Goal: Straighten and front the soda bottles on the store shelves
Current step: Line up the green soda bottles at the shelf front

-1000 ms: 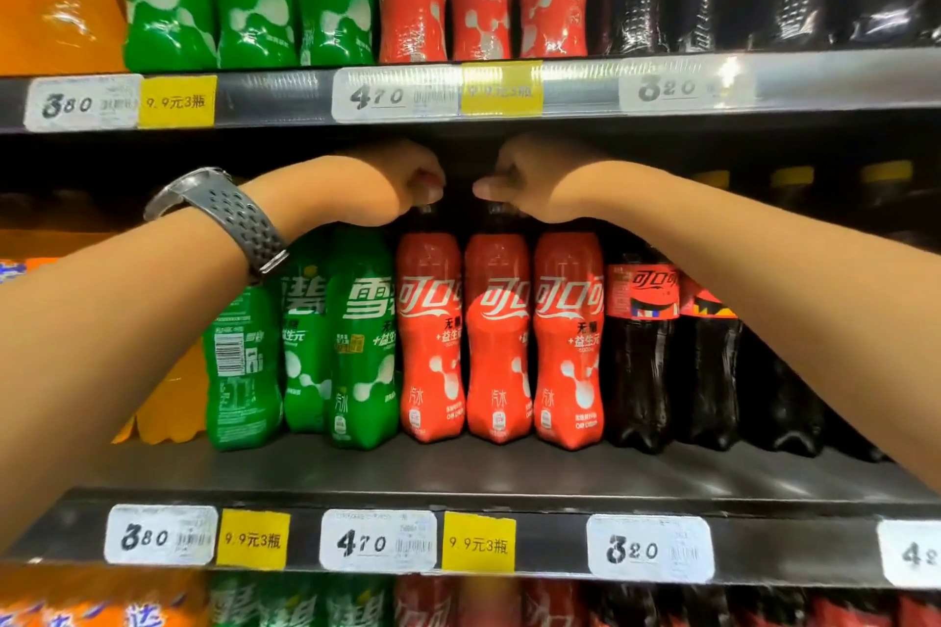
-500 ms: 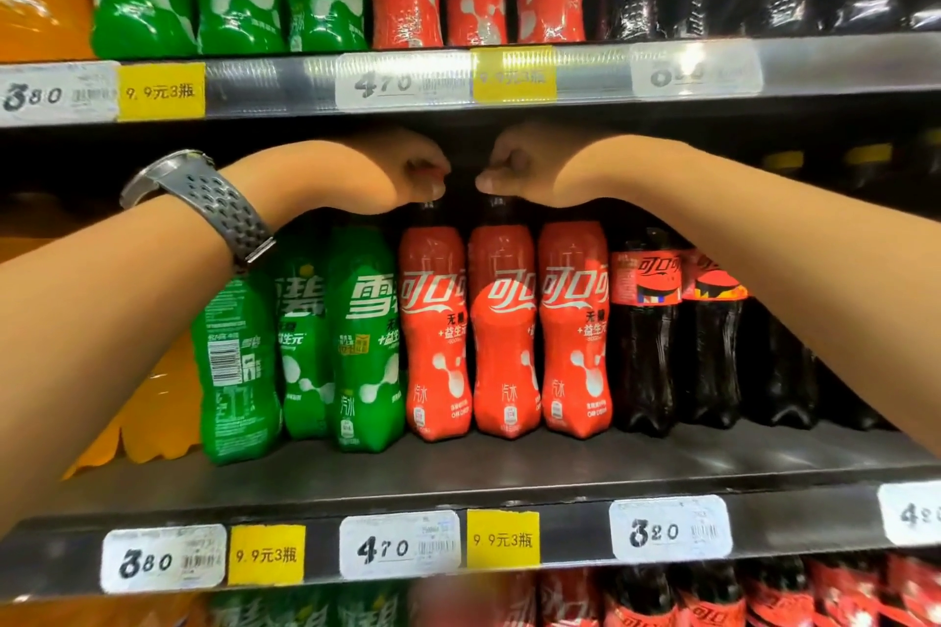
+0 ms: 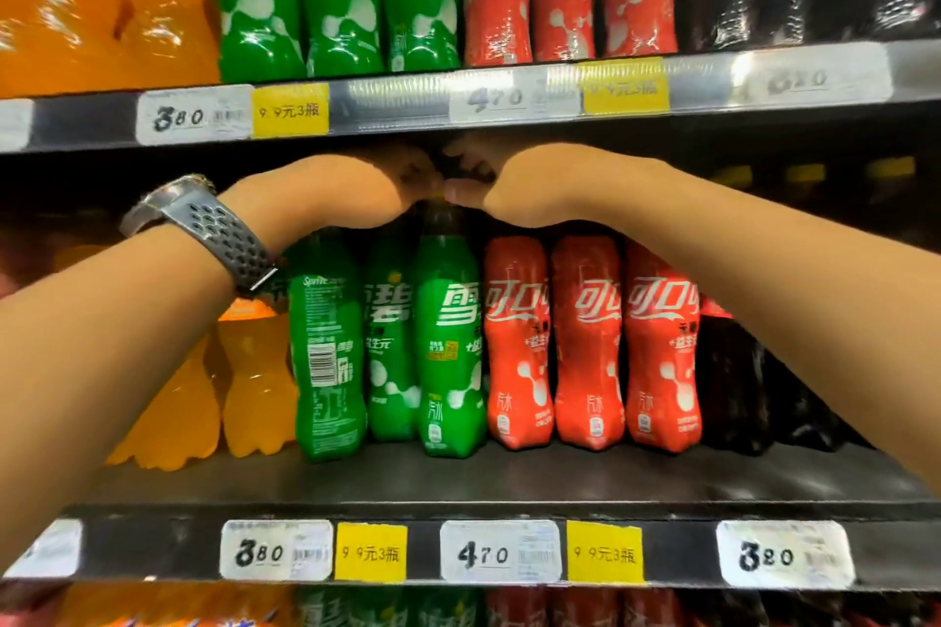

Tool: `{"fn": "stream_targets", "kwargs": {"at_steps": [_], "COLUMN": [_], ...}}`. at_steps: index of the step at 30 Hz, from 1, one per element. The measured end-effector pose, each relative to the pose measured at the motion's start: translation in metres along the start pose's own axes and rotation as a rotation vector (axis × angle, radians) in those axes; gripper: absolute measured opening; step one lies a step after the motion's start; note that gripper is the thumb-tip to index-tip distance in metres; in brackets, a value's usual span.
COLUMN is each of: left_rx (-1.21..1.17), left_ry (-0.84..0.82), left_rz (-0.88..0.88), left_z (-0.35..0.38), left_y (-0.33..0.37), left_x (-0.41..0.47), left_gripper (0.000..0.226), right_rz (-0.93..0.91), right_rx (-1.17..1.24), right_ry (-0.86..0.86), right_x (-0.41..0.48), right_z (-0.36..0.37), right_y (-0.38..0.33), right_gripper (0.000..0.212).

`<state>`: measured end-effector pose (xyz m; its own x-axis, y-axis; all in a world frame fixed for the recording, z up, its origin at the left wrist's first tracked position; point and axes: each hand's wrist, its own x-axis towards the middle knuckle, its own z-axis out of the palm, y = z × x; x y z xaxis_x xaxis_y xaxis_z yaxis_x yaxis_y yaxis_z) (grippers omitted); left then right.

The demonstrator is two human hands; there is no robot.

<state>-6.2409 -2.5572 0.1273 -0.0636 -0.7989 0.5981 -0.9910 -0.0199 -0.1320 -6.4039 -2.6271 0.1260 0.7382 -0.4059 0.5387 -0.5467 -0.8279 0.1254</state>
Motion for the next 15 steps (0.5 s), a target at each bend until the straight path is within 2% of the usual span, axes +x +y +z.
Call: {"fn": "stream_targets", "kwargs": {"at_steps": [4, 9, 11, 15], "left_rx": [0.029, 0.097, 0.139, 0.145], "left_ry": [-0.006, 0.053, 0.084, 0.040], "left_rz": [-0.034, -0.037, -0.027, -0.073], "left_z": [0.000, 0.010, 0.013, 0.016], "left_y": [-0.017, -0.026, -0.025, -0.029], "left_x": [-0.006, -0.004, -0.002, 0.002], "left_gripper": [0.034, 0.027, 0.025, 0.022], "right_rz": [0.024, -0.030, -0.035, 0.004], "right_rx": [0.059, -0.040, -0.042, -0.050], "right_ry": [0.025, 0.022, 0.013, 0.008], "right_x": [0.012, 0.022, 0.024, 0.023], "right_z": [0.006, 0.009, 0.010, 0.008], "right_y": [-0.016, -0.023, -0.023, -0.023], "right_gripper": [0.059, 0.017, 0.017, 0.034]}}
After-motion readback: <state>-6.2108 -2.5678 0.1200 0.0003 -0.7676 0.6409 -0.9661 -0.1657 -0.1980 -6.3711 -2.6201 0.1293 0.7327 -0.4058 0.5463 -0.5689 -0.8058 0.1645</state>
